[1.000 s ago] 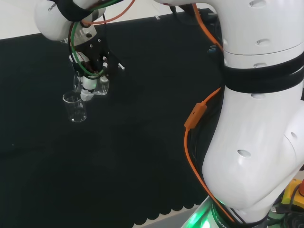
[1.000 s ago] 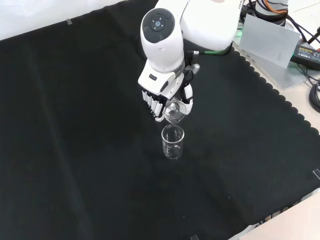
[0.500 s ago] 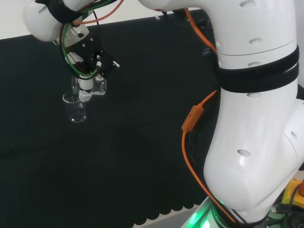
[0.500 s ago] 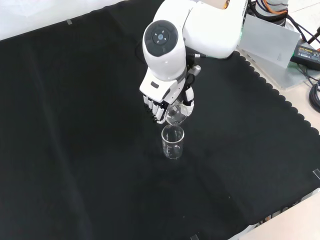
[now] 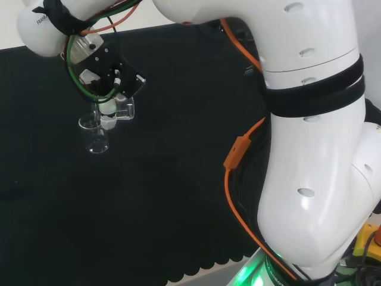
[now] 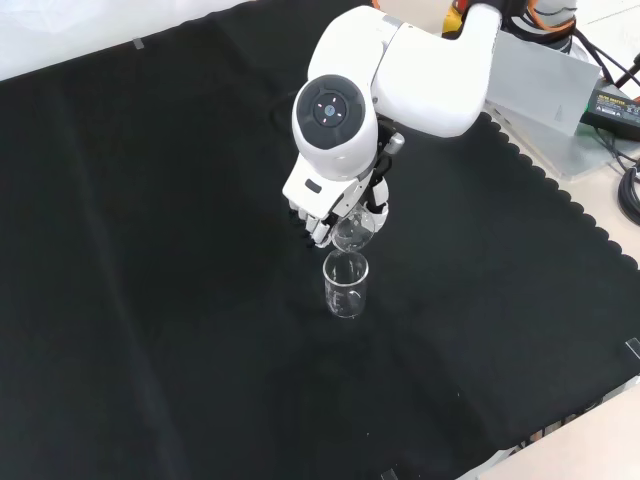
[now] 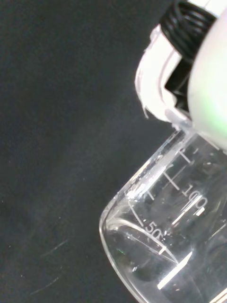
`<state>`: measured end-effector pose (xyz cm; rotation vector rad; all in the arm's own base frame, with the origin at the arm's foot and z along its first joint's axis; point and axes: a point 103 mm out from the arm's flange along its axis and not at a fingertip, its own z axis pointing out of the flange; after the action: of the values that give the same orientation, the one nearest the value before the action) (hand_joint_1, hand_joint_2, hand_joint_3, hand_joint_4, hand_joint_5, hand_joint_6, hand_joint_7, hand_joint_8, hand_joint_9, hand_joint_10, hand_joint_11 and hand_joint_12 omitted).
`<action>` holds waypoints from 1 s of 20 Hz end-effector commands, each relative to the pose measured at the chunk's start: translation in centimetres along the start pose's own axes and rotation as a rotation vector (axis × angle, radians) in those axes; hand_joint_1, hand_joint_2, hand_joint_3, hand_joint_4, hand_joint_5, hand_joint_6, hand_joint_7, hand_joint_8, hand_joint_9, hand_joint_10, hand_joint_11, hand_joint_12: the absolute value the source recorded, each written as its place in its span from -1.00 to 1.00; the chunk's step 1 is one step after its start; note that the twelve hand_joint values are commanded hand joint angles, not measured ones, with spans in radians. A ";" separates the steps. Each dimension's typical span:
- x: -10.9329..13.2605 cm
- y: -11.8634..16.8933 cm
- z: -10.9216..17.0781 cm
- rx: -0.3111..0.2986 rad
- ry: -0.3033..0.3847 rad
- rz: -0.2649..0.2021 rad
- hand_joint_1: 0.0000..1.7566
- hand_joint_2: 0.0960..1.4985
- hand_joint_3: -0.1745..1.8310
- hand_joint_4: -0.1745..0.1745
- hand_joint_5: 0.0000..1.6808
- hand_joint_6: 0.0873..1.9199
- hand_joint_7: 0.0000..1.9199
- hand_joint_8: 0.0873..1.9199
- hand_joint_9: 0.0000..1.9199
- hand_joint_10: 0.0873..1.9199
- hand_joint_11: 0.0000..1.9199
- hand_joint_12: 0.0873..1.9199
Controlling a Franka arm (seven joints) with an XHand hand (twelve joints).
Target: Pour the water from the handheld beaker into the one on the table.
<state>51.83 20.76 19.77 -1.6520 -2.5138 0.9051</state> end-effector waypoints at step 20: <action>0.2 0.2 -2.5 0.088 -0.120 0.051 0.32 -0.32 0.06 -0.08 0.43 -0.10 0.61 -0.18 0.57 -0.25 0.35 -0.26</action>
<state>52.75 22.00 21.66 -1.6949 -2.4848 1.0850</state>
